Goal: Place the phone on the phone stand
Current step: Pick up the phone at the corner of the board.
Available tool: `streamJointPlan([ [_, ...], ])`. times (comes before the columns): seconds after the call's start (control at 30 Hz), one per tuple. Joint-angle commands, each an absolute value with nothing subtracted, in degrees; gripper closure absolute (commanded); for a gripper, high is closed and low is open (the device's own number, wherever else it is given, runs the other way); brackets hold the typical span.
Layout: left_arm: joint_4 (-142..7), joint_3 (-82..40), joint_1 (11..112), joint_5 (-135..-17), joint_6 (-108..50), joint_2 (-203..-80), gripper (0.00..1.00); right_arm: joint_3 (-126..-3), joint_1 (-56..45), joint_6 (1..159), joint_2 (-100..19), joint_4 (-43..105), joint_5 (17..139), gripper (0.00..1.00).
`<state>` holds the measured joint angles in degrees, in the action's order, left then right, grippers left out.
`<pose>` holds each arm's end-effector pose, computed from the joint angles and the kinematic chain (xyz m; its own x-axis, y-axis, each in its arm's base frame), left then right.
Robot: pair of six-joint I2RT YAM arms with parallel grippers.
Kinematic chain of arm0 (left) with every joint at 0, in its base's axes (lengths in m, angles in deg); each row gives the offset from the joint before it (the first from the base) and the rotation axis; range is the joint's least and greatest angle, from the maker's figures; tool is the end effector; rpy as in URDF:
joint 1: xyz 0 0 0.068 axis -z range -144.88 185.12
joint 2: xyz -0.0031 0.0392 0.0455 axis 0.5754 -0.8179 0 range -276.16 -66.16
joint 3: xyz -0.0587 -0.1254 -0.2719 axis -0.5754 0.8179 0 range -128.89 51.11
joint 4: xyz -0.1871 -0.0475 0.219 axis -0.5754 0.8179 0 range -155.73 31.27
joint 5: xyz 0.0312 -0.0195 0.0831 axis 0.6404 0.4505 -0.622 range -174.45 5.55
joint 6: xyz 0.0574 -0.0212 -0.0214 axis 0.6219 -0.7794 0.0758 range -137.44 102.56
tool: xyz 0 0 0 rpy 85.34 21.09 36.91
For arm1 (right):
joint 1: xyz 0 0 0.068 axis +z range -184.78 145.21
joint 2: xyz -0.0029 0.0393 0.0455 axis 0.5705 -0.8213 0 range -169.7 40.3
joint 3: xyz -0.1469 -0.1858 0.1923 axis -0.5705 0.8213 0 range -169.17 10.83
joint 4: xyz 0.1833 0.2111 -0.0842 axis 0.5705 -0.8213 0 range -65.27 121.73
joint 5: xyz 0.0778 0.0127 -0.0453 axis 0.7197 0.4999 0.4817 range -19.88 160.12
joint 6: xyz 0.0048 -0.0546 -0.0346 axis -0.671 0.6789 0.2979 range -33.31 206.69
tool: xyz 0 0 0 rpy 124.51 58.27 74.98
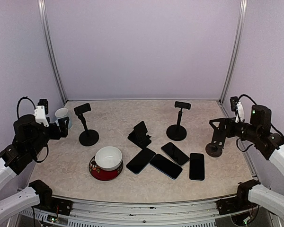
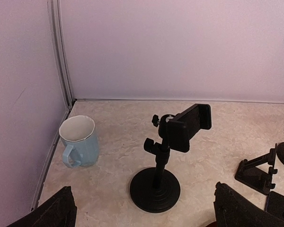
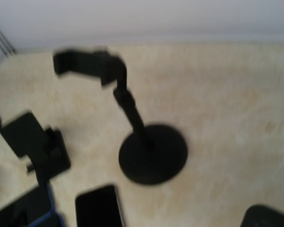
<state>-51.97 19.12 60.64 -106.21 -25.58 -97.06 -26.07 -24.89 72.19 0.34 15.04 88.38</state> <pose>0.1516 -0.0517 0.3048 -0.2065 -0.0472 -0.9773 0.0447 0.9973 -0.0576 0.1817 0.0478 0.3083 -0.4359 0.1654 -0.8847 -0.3558 0.8712 0.3382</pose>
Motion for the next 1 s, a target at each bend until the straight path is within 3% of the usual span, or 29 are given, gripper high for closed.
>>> streamJointPlan([
  [0.0, -51.2, 18.3, 60.9, -108.5, -26.0, -97.3, 0.01, -30.0, -18.9, 73.2, -2.3, 10.1, 80.7, 0.0],
  [0.2, -50.6, 18.1, 62.1, -109.0, -26.0, -96.8, 0.01, -27.9, -6.8, 68.4, -3.9, 7.1, 67.6, 0.0],
  [0.5, -50.8, 18.2, 62.4, -109.3, -25.9, -97.4, 0.01, -27.5, 3.9, 61.7, -9.4, 6.8, 57.3, 0.0],
  [0.97, -50.7, 18.7, 63.2, -110.8, -25.7, -94.8, 0.01, -27.6, 14.0, 53.6, -18.3, 7.7, 46.1, 0.0],
])
